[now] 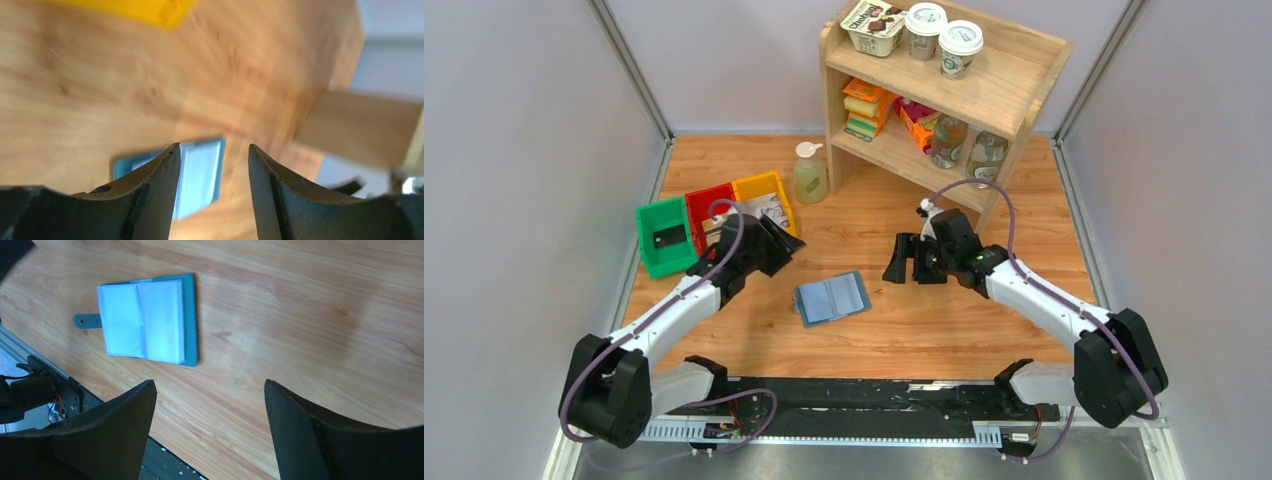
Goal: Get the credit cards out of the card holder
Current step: Place the credit card in the storage box, then remove the credit card from the card holder.
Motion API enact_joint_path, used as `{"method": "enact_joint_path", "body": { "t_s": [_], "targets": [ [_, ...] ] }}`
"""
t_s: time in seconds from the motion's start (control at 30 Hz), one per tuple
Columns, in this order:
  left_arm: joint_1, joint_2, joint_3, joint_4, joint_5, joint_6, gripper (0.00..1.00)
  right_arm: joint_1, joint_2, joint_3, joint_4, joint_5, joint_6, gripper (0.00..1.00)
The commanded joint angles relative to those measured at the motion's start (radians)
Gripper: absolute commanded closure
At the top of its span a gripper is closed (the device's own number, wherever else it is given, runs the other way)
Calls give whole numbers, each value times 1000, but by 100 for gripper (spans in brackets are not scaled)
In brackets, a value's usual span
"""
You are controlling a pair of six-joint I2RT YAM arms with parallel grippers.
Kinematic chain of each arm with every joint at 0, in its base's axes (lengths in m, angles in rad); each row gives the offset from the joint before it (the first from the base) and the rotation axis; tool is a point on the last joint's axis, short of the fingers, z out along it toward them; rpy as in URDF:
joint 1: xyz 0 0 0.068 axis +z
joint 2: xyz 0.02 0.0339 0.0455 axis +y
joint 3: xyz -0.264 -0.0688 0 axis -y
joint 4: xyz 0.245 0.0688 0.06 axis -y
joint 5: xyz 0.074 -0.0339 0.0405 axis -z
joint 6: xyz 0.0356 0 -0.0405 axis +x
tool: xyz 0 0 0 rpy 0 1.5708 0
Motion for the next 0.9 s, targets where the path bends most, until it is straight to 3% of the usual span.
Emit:
{"method": "enact_joint_path", "body": {
  "t_s": [0.0, 0.13, 0.37, 0.6, 0.87],
  "targets": [
    [-146, -18, 29, -139, 87, 231, 40, 70, 61, 94, 33, 7, 27, 20],
    [-213, -2, 33, -197, 81, 302, 42, 142, 149, 157, 26, 34, 33, 24],
    [-225, 48, -4, -205, 138, 368, 44, 230, 285, 229, 47, 77, 70, 37],
    [-226, 113, -85, -150, 187, 370, 63, 273, 394, 267, 50, 108, 109, 44],
    [-226, 170, -148, -81, 213, 367, 69, 305, 476, 270, 52, 148, 136, 48]
  ]
}}
